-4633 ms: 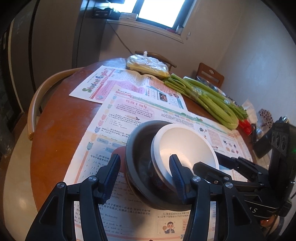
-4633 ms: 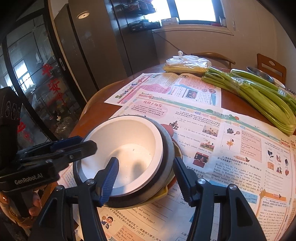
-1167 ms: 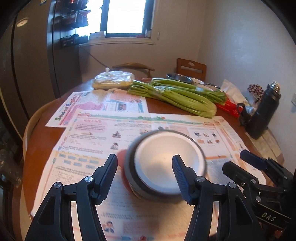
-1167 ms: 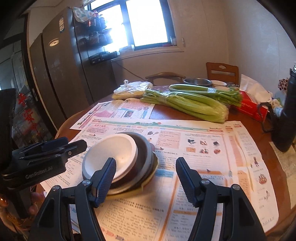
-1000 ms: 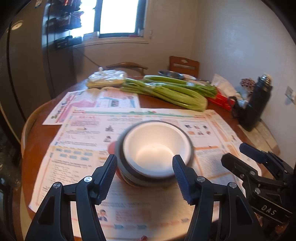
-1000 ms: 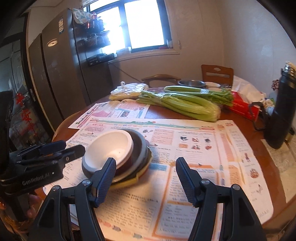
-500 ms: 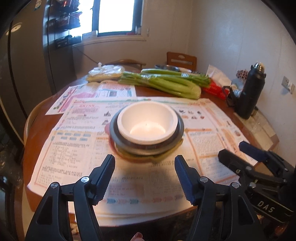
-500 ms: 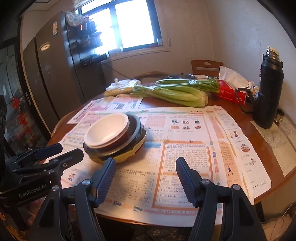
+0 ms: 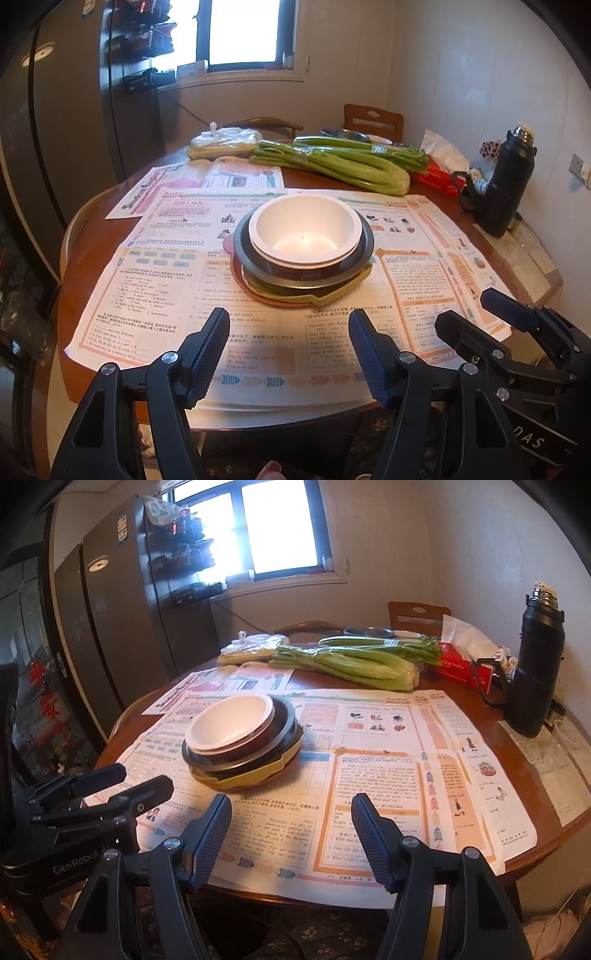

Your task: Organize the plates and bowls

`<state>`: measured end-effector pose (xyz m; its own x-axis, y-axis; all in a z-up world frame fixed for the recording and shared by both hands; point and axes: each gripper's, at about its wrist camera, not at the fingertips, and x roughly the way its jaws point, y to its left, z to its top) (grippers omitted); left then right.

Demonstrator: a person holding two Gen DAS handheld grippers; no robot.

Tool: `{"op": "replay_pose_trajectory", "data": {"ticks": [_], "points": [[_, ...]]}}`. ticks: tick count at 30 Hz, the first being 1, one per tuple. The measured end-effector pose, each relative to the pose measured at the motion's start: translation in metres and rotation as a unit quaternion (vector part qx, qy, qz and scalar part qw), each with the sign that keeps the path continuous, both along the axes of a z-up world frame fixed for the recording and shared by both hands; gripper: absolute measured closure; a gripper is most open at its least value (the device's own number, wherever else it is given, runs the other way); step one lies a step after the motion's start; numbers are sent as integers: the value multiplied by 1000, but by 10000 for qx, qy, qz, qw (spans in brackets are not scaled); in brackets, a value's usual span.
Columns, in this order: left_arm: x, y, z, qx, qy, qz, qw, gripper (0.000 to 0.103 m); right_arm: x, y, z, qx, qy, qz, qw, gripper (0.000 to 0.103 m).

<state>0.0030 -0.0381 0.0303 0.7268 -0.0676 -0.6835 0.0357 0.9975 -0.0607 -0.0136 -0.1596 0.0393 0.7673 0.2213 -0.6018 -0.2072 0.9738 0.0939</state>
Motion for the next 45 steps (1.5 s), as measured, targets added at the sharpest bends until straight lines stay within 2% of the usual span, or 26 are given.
{"op": "replay_pose_trajectory", "data": {"ticks": [9, 45], "points": [[-3, 1, -5, 59, 71, 71, 9999, 34, -1, 5, -11, 31, 225, 44, 9997, 36], [-7, 7, -5, -39, 108, 246, 9996, 34, -7, 14, -14, -75, 285, 128, 9995, 36]]}}
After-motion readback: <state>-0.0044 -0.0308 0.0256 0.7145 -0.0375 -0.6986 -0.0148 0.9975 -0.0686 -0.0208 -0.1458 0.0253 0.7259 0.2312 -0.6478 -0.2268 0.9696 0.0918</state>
